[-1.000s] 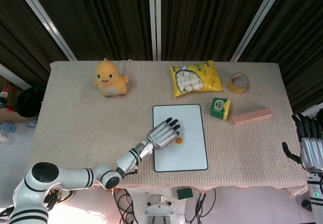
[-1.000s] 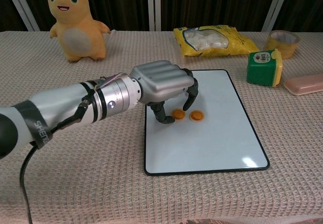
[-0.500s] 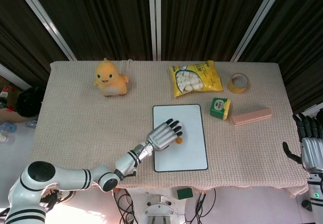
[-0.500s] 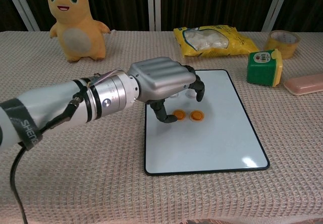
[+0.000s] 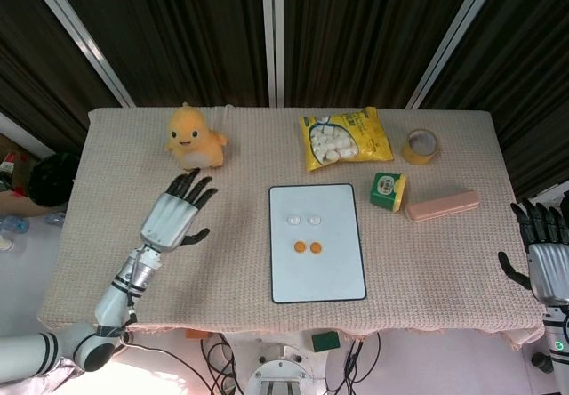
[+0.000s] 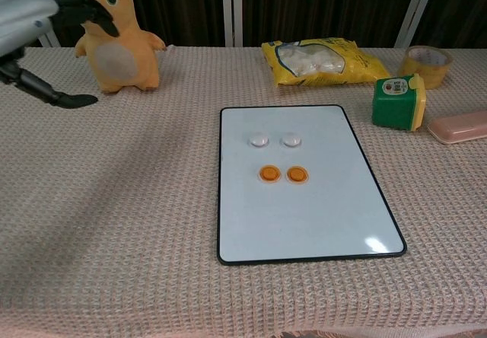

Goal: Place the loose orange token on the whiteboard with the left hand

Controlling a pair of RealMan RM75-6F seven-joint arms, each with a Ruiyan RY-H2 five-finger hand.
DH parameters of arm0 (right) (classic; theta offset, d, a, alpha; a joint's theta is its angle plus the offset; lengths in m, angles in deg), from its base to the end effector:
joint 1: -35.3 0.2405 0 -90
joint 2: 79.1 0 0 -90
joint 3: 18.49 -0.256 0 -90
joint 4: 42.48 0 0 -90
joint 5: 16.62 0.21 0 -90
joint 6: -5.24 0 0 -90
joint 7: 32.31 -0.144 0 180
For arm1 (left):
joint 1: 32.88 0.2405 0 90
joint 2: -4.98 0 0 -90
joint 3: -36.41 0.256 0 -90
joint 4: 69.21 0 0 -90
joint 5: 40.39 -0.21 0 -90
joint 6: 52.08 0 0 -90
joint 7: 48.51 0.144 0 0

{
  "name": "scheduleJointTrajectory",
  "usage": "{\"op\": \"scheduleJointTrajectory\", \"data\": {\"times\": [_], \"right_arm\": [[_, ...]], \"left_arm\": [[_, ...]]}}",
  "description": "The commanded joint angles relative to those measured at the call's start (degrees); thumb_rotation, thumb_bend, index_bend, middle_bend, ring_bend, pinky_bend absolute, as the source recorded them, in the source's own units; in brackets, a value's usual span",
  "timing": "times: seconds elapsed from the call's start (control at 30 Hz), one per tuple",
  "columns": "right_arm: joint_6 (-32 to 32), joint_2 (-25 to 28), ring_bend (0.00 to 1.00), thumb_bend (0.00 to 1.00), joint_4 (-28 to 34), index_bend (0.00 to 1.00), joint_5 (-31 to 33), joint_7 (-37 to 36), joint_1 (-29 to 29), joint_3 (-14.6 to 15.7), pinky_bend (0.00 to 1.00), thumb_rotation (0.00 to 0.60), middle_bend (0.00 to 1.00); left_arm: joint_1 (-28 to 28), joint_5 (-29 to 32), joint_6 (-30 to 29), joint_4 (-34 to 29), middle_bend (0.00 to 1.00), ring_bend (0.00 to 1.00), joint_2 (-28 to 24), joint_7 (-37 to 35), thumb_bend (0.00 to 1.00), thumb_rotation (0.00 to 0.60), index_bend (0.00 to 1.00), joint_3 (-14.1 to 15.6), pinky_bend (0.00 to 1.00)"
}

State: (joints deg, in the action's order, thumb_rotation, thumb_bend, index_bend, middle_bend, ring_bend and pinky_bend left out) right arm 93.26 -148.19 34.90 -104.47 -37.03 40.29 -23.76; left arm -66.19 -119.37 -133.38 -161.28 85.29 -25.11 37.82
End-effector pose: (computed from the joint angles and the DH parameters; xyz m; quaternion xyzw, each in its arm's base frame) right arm -0.3419 -0.1928 0.1688 0.5956 -0.3261 0.3964 0.6178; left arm -0.1860 0.2825 0.0541 -0.7169 -0.2454 -0.4183 0.5009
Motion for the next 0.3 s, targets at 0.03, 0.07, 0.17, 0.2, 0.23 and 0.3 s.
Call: {"op": "scheduleJointTrajectory", "data": {"times": [0.03, 0.07, 0.17, 0.2, 0.23, 0.3], "right_arm": [[0.3, -0.4, 0.00, 0.30, -0.2, 0.00, 0.2, 0.3, -0.1, -0.1, 0.00, 0.600, 0.00], [0.3, -0.5, 0.00, 0.30, -0.2, 0.00, 0.4, 0.5, -0.2, -0.1, 0.00, 0.600, 0.00], [-0.9, -0.9, 0.00, 0.30, -0.1, 0.00, 1.4, 1.4, -0.1, 0.0, 0.00, 0.600, 0.00], [-1.4, -1.0, 0.00, 0.30, 0.0, 0.00, 1.6, 1.8, 0.0, 0.1, 0.00, 0.600, 0.00], [-1.8, -1.0, 0.00, 0.30, 0.0, 0.00, 1.8, 2.1, 0.0, 0.3, 0.00, 0.600, 0.00], [-2.1, -1.0, 0.00, 0.30, 0.0, 0.00, 1.9, 2.5, -0.1, 0.6, 0.00, 0.600, 0.00]], "left_arm": [[14.8, -2.6, -10.8, 9.1, 0.09, 0.00, -6.7, -17.1, 0.12, 0.319, 0.16, 6.5, 0.16], [16.0, -2.5, -11.5, 9.7, 0.09, 0.00, -7.3, -18.0, 0.12, 0.314, 0.16, 6.8, 0.15], [18.6, -2.4, -11.9, 10.2, 0.09, 0.00, -8.6, -17.7, 0.12, 0.314, 0.15, 7.6, 0.15], [19.1, -2.3, -11.2, 9.6, 0.09, 0.00, -9.2, -17.5, 0.12, 0.315, 0.15, 7.8, 0.15], [19.3, -2.5, -10.9, 9.2, 0.09, 0.00, -9.5, -17.6, 0.12, 0.317, 0.15, 7.8, 0.15], [19.8, -3.1, -10.7, 9.2, 0.09, 0.00, -9.8, -18.1, 0.12, 0.321, 0.14, 7.4, 0.15]]}}
